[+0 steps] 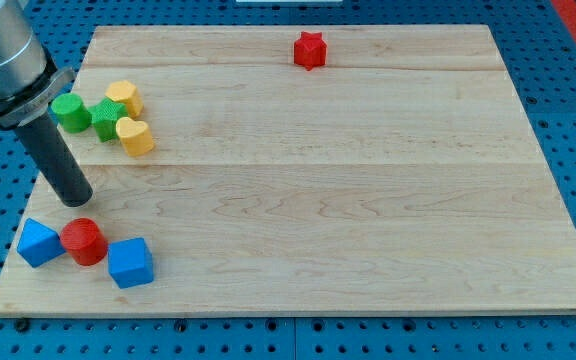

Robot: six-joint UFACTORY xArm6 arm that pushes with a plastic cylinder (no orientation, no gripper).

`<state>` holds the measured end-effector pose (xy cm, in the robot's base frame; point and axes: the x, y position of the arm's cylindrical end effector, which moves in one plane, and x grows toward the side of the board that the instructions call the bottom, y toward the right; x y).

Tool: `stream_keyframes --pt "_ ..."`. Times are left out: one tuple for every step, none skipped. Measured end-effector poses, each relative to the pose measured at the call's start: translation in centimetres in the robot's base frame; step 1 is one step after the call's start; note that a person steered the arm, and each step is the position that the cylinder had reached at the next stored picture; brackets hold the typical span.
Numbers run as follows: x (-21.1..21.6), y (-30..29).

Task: Move the blue triangle to the left of the red circle

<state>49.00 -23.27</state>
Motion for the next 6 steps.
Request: stream_keyframes --pt "-1.6 -6.2" --pt "-1.6 -7.2" --pt "1.6 -7.2" --pt "3.0 -7.2" --pt "4.7 -7.2" --pt "4.5 -7.2"
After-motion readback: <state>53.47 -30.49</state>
